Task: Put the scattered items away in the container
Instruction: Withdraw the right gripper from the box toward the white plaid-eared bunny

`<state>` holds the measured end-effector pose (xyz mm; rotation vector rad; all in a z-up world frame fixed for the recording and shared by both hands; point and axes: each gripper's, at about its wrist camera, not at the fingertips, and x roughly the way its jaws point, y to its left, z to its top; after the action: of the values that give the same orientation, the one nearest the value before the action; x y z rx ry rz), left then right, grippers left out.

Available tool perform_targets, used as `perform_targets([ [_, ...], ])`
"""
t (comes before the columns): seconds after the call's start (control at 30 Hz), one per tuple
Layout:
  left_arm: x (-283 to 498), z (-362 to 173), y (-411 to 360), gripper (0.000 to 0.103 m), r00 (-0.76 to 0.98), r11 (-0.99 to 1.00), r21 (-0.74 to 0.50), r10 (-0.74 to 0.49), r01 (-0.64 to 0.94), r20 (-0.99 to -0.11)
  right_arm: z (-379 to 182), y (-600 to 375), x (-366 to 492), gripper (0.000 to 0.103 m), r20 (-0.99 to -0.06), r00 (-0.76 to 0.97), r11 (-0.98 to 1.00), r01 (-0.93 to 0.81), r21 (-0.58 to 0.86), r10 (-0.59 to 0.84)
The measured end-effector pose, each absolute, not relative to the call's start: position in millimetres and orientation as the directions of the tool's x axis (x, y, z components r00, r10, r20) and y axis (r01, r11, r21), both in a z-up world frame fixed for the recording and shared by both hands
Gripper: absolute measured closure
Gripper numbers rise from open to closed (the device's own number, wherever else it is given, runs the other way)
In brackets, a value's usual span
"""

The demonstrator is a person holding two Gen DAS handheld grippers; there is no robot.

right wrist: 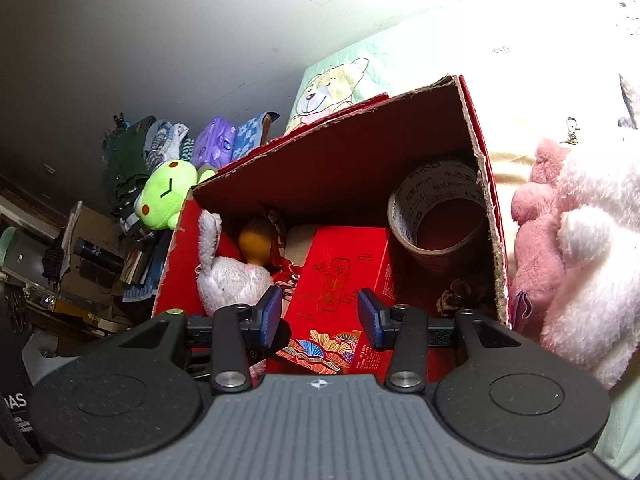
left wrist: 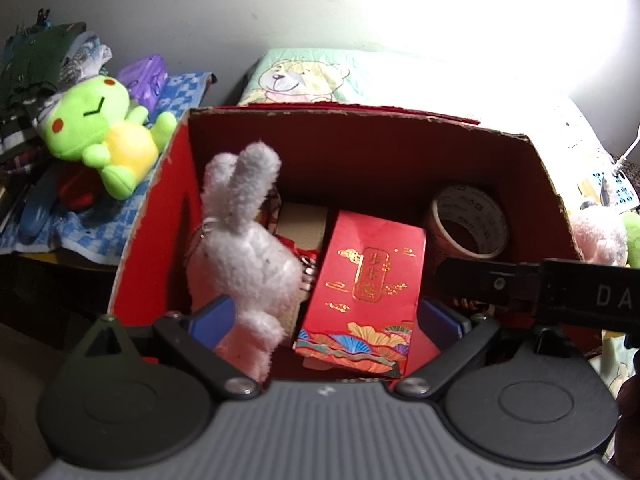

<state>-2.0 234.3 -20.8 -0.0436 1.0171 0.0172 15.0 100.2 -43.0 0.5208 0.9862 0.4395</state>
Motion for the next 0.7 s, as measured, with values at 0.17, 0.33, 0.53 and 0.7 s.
perform_targets([
  [0.17, -7.7, -19.8, 225.4, 0.005, 0.519, 0.998, -0.007, 0.031, -0.070, -0.854, -40.2, 91.6, 13.4, 0.057, -0.631, 0.471, 0.762, -0.152, 0.629, 0.616],
  [0.33, -16.9, -15.4, 214.0, 0.005, 0.532, 0.992, 0.035, 0.093, -0.119, -0.841, -34.1, 79.7, 7.1, 0.057, -0.592, 0.470, 0.732, -0.198, 0.652, 0.654],
  [0.53, -23.6, -7.4, 197.1, 0.004, 0.534, 0.988, 0.052, 0.124, -0.148, -0.836, -27.1, 62.7, 3.4, 0.052, -0.572, 0.465, 0.715, -0.224, 0.662, 0.676],
  [0.7, -26.7, 0.8, 181.1, 0.004, 0.545, 0.986, 0.059, 0.136, -0.157, -0.827, -22.8, 43.8, 0.4, 0.052, -0.536, 0.468, 0.684, -0.239, 0.689, 0.703],
])
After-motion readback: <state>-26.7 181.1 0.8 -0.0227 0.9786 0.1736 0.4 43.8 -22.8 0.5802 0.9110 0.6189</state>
